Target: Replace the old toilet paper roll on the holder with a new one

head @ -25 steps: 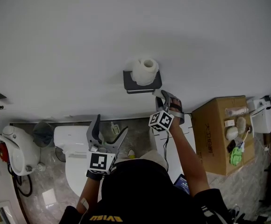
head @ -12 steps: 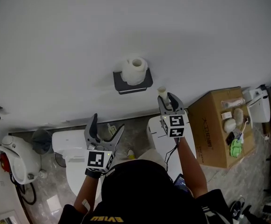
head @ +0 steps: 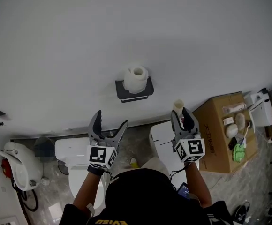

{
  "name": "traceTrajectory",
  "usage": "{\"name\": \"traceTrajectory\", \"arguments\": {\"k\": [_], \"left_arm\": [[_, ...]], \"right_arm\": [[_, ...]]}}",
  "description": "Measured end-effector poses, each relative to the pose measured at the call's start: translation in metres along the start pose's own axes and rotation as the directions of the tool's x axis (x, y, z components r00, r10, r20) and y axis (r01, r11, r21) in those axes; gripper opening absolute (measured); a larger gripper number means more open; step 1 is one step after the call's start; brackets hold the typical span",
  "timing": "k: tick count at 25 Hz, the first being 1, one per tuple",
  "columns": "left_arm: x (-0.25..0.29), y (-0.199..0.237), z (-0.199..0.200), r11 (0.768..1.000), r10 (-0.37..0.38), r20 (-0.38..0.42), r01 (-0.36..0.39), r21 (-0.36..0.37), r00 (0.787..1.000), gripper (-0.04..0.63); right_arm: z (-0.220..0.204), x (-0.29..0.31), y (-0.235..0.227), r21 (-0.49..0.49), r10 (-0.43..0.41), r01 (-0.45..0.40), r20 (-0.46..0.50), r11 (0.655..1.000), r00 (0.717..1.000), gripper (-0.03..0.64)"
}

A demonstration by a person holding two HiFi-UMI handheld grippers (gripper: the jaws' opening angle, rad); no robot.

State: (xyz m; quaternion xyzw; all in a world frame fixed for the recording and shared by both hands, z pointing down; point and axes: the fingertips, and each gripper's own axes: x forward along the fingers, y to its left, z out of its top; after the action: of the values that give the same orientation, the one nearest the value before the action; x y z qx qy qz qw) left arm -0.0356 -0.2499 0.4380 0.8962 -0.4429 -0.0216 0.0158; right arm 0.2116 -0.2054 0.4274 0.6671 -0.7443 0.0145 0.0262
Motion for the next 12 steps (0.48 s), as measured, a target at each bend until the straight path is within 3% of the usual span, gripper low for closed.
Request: {"name": "traceTrajectory", "arguments": {"k": [12], "left_arm": [[0.06, -0.01, 0.004, 0.996, -0.087, -0.016, 0.087, 0.002, 0.996, 0.468]], "right_arm": [[0.003, -0.024, 0.013, -0.024, 0.029, -0.03, -0.013, 0.999, 0.999, 0.17]]}}
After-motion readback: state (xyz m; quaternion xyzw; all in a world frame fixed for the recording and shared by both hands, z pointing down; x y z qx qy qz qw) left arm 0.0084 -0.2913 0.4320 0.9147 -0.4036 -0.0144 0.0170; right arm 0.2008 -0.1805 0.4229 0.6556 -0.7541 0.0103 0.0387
